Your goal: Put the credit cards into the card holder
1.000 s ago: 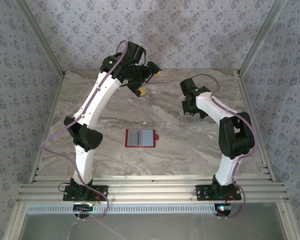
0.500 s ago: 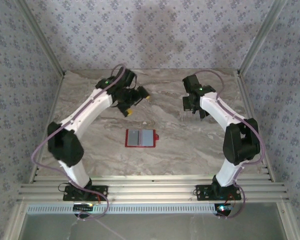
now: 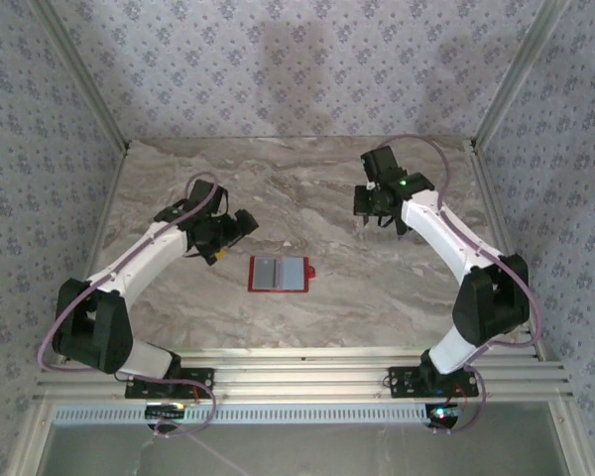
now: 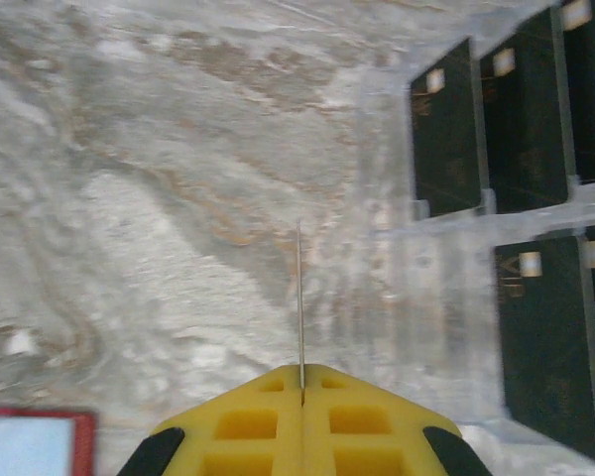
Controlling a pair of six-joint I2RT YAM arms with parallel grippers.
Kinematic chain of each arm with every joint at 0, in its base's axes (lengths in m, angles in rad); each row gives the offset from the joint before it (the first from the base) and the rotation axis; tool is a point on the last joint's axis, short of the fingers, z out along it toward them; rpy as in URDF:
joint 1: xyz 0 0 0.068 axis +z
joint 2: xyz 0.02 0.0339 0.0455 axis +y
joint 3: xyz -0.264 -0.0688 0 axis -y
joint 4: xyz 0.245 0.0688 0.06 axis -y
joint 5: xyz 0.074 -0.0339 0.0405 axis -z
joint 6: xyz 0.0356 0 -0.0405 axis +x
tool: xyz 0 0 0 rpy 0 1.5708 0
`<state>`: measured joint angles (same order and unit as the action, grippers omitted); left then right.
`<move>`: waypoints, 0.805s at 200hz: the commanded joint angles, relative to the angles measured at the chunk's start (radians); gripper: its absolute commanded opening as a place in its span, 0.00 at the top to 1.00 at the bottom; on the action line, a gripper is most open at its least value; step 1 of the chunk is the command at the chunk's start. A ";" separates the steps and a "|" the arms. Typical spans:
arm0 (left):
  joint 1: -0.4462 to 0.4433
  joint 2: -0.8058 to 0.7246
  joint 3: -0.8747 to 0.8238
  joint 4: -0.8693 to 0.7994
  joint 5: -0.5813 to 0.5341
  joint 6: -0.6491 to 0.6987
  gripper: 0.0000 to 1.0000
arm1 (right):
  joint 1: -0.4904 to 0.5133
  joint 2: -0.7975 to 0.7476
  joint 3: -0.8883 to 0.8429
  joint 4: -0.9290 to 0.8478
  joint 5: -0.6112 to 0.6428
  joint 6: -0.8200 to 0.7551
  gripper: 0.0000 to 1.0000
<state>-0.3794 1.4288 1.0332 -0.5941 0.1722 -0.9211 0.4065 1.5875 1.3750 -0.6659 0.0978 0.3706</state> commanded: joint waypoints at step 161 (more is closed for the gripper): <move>-0.078 0.080 -0.114 0.027 -0.169 0.355 0.02 | 0.356 0.096 -0.479 0.831 -0.305 0.576 1.00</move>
<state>-0.4267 1.4822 0.9085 -0.5564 0.0608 -0.6071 0.7578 1.6627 0.9363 0.0353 -0.1871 0.8783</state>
